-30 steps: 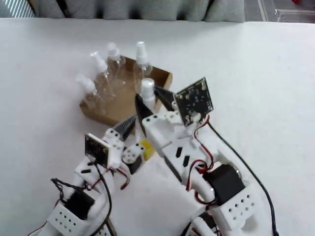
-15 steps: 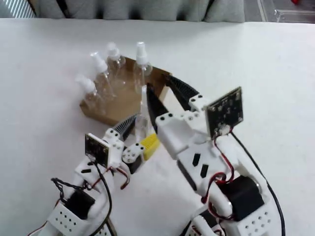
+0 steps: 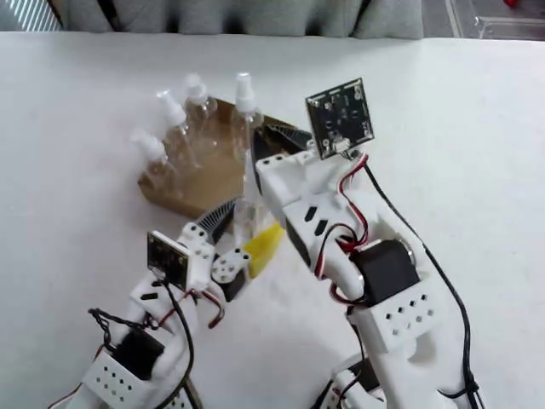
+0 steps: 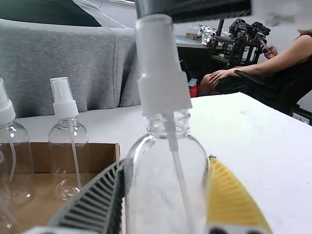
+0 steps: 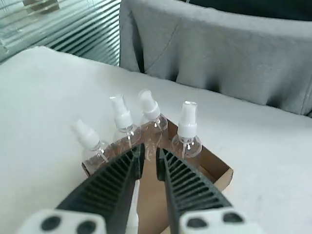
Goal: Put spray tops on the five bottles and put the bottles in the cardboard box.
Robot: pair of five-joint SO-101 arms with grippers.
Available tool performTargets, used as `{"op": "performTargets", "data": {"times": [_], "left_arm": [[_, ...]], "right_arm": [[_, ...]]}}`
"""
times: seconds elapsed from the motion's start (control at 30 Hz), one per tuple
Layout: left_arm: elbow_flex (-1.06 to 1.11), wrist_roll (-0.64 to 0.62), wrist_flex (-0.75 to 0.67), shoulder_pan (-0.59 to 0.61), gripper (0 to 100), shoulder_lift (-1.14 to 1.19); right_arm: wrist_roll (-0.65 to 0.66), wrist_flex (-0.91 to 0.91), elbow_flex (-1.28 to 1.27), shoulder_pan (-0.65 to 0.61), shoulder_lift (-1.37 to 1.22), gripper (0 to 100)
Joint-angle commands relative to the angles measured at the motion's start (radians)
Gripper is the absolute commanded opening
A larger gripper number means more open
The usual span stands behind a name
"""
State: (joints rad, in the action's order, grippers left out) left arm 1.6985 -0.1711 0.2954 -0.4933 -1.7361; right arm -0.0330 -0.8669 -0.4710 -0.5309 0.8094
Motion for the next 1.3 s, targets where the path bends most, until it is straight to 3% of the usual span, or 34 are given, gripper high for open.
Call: {"op": "performTargets", "data": {"times": [0.0, 0.27, 0.5, 0.67, 0.83, 1.1, 1.27], "left_arm": [[-0.003, 0.009, -0.006, -0.005, 2, -0.025], [-0.003, 0.009, -0.005, -0.005, 2, -0.025], [-0.003, 0.005, -0.003, -0.005, 2, -0.025], [-0.015, 0.0, -0.012, 0.042, 2, -0.025], [-0.115, -0.147, 0.0, 0.133, 2, -0.018], [-0.216, -0.173, 0.023, 0.236, 2, -0.015], [-0.299, -0.279, 0.02, 0.337, 2, 0.105]], "right_arm": [[0.003, -0.084, 0.058, -0.019, 0.012, 1.5], [0.003, -0.062, 0.058, -0.027, 0.12, 1.5], [0.0, -0.05, 0.055, 0.094, 0.14, 1.6], [-0.005, -0.197, 0.031, 0.151, 0.177, 1.6], [-0.005, -0.252, -0.127, 0.15, 0.297, 1.6], [-0.003, -0.093, -0.493, -0.071, 0.555, 1.5], [0.0, -0.016, -0.612, -0.197, 0.664, 1.5]]}}
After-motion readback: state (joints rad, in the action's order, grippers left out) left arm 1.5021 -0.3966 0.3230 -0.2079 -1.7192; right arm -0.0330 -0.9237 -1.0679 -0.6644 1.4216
